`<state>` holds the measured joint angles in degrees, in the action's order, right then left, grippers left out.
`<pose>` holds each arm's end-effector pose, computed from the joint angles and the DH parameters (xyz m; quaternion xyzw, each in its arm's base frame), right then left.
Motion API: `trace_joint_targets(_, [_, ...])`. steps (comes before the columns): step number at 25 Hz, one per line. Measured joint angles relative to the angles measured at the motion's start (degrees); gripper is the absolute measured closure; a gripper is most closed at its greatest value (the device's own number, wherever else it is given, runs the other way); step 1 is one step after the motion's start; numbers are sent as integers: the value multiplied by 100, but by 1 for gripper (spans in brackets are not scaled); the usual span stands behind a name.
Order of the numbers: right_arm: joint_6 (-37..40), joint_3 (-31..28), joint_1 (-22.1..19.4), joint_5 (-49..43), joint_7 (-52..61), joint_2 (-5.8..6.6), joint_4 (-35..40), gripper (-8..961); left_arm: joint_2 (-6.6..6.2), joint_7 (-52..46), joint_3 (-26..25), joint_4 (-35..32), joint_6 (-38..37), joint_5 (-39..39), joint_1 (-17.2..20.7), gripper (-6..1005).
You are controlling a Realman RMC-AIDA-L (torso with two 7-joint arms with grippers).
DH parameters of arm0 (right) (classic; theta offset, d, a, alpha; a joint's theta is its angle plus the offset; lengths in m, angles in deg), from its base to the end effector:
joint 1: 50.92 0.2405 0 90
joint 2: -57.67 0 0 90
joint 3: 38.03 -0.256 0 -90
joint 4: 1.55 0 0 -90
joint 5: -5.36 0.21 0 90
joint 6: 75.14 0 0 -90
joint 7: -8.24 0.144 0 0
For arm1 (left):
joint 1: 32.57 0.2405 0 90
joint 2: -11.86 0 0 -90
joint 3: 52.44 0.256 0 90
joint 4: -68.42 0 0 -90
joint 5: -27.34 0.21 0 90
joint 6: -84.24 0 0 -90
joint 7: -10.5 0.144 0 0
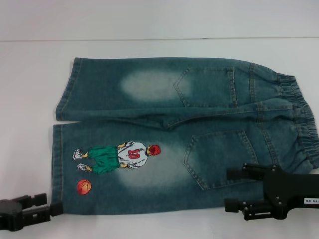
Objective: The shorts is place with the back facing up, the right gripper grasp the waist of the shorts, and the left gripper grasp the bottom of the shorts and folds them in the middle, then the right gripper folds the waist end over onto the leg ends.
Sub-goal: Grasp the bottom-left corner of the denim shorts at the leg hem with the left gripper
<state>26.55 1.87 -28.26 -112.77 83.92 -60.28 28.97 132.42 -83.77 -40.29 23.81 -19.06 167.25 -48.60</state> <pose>0.2949 0.2505 -0.0154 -0.9263 0.2652 0.2674 0.0131 -0.3648 0.2071 0.0320 -0.8280 -0.5036 -0.2128 0.1248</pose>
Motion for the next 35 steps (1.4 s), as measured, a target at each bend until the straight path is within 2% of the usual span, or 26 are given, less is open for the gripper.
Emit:
trace_joint_targets(13, [-17,-9,-11,0,17,1,-2,35,-12,-209,38,-37,242,308,-97,111])
trace_joint_targets(29, [-22,-35,-10,0,69,0,30,35,-7,-244,209,-42,-19,320,-263,112])
trace_joint_targets(35, [-26,-36,-34,0,70,1,33,35,13,-363,157,-348,63,318,-202,111])
